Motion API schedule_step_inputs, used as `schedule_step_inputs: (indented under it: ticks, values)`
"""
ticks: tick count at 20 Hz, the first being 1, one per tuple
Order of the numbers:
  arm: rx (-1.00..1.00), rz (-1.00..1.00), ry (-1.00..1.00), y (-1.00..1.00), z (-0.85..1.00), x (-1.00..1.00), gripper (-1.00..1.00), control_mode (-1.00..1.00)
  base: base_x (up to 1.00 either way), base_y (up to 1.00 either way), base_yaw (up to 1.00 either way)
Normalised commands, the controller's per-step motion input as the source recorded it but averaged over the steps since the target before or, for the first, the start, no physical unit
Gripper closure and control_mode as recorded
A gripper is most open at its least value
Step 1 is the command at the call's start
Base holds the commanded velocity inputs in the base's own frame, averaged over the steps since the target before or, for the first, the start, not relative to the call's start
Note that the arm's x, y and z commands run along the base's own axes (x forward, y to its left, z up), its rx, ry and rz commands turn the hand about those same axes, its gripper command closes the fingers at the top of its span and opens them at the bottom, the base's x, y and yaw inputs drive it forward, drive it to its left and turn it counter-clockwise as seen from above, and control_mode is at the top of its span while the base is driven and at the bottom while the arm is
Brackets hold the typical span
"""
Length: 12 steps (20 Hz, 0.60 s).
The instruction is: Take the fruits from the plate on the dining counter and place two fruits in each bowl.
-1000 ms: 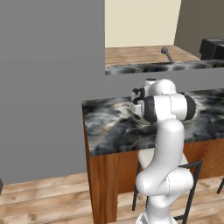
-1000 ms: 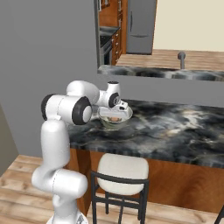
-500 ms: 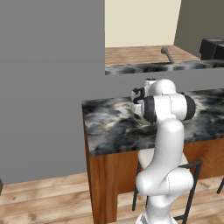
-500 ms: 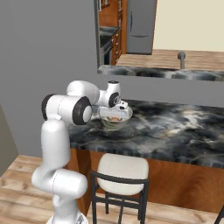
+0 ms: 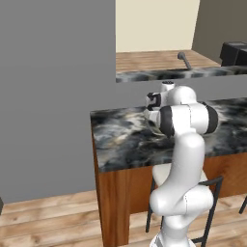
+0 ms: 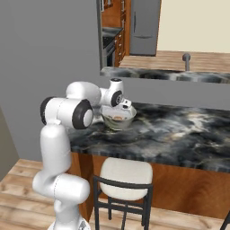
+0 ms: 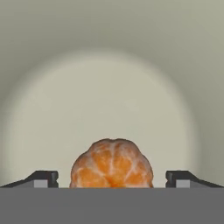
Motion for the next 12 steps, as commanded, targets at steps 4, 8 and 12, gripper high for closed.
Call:
schedule_step_inputs:
  ticks: [4,8,12]
  values:
    - [-0.01,0.0,-0.19,0.04,0.0,-0.12,-1.0,-1.0,0.0,0.0,0.0]
    - [-0.09,0.0,0.28,0.2,0.03,-0.28,-1.0,-1.0,0.0,0.0,0.0]
    - [-0.03,0.0,-0.05,0.0,-0.33,0.0,-1.0,-1.0,0.0,0.0,0.0]
